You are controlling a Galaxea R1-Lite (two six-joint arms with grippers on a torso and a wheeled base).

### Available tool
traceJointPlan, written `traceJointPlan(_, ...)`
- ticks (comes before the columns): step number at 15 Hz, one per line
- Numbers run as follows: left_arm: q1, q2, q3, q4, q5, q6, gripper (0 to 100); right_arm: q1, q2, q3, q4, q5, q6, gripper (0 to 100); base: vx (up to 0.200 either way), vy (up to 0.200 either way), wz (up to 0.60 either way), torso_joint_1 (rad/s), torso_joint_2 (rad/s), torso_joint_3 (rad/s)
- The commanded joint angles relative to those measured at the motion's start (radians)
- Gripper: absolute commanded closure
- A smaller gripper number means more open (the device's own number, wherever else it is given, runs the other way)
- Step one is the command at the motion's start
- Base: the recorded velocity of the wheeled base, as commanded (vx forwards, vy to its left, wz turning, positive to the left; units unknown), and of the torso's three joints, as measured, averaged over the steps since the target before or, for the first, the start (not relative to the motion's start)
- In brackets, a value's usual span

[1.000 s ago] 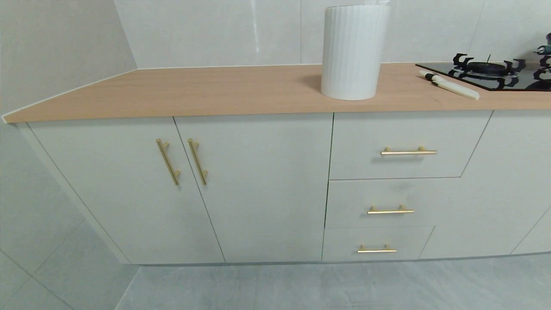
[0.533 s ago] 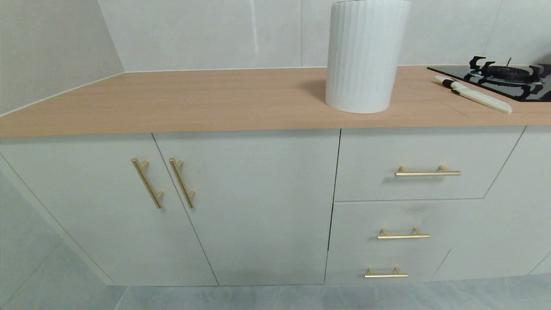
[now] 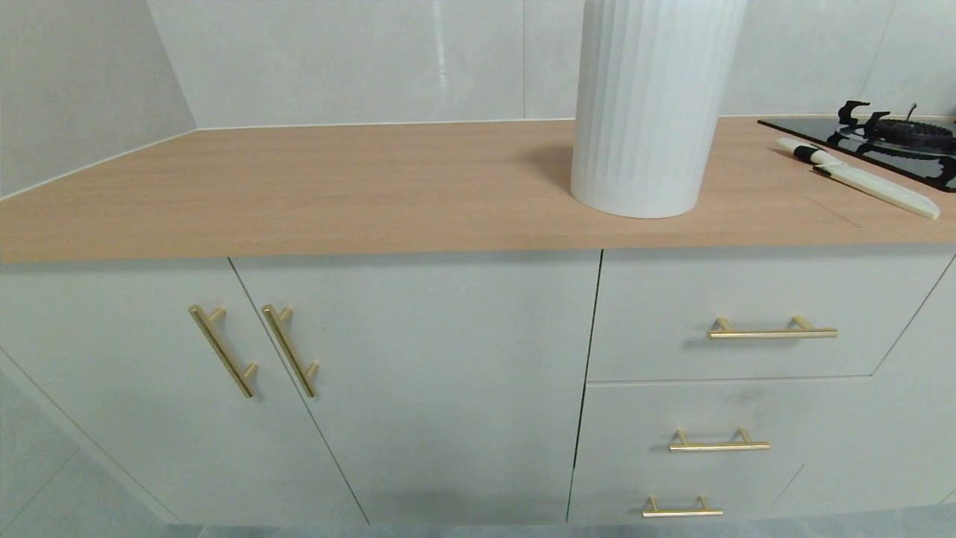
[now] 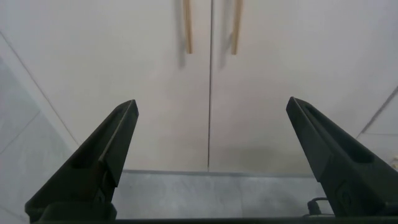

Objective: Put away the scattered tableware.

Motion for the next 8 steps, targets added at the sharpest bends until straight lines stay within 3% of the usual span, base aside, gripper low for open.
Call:
traceJointPlan(1,0.000,0.002,0.000,0.000,0.000,-0.001,0,0.000,0.002,0.000,0.000,0.000,0.000,0,0.000,0.000,0.00,0.000,0.00,0.000)
traceJointPlan(5,0.000,0.002,0.000,0.000,0.000,0.000,0,0.000,0.002,0.000,0.000,0.000,0.000,0,0.000,0.000,0.00,0.000,0.00,0.000)
traceJointPlan(8,0.000,0.002,0.000,0.000,0.000,0.000,0,0.000,0.002,0.000,0.000,0.000,0.000,0,0.000,-0.200,0.00,0.001,0.00,0.001)
